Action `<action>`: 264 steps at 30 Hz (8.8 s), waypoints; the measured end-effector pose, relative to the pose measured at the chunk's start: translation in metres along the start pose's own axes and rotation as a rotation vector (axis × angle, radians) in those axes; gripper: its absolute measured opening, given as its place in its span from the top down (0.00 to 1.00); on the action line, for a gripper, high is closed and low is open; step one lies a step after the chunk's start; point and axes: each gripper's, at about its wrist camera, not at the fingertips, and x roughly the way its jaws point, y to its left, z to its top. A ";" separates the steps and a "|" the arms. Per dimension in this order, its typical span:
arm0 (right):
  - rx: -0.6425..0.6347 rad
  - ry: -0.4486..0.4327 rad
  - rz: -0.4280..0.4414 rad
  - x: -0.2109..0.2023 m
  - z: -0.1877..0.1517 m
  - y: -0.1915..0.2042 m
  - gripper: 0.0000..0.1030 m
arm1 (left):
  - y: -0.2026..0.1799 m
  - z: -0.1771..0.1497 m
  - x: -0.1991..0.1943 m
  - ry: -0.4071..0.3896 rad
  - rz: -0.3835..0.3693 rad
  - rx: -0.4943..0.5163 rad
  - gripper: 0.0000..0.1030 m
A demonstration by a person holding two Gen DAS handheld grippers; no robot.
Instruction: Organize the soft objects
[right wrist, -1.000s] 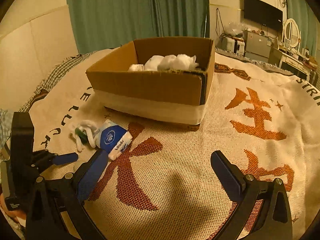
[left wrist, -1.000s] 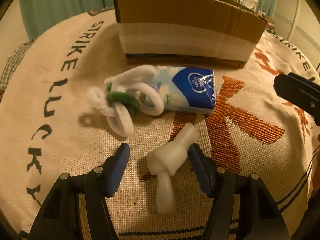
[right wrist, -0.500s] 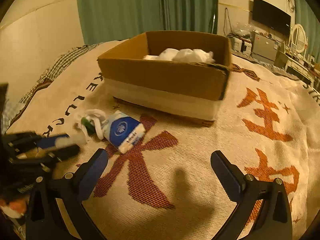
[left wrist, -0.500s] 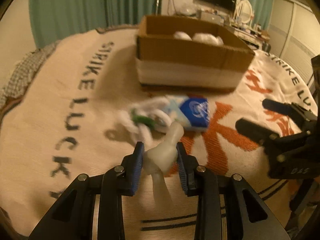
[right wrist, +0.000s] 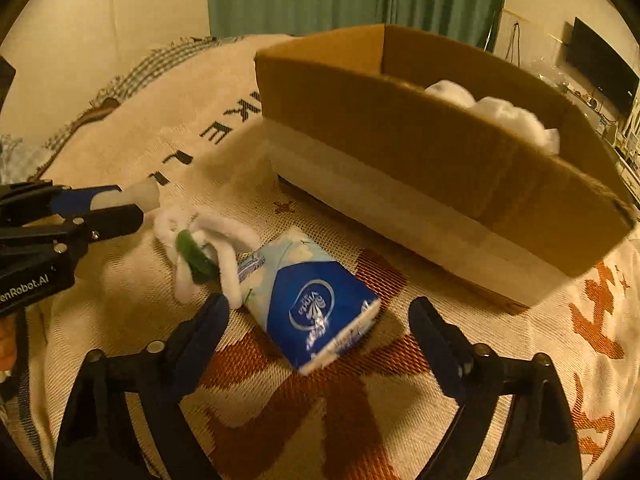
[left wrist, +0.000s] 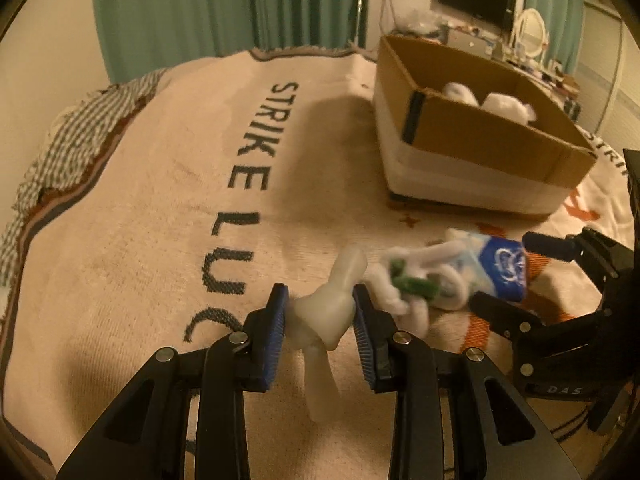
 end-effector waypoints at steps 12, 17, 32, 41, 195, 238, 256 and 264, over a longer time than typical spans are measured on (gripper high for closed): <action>0.048 -0.010 -0.012 -0.012 -0.017 0.002 0.45 | 0.003 -0.007 -0.010 0.013 -0.001 -0.017 0.69; 0.091 -0.016 -0.033 -0.034 -0.026 0.007 0.47 | -0.002 -0.007 -0.032 -0.018 -0.008 -0.013 0.69; 0.156 -0.191 -0.044 -0.154 -0.038 0.007 0.49 | -0.040 -0.004 -0.124 -0.194 -0.037 0.052 0.69; 0.183 -0.378 -0.048 -0.237 -0.004 -0.015 0.49 | -0.066 0.037 -0.166 -0.321 -0.045 0.124 0.69; 0.290 -0.382 -0.196 -0.232 -0.024 -0.028 0.00 | -0.079 0.029 -0.150 -0.319 -0.110 0.177 0.63; 0.310 -0.393 -0.261 -0.083 0.120 -0.179 0.00 | -0.112 0.187 0.049 -0.250 0.008 0.215 0.21; 0.277 -0.615 -0.340 -0.315 0.120 -0.109 0.00 | -0.073 0.188 -0.206 -0.596 -0.028 0.112 0.11; 0.243 -0.750 -0.339 -0.395 0.085 -0.058 0.00 | -0.049 0.133 -0.297 -0.785 -0.044 0.082 0.08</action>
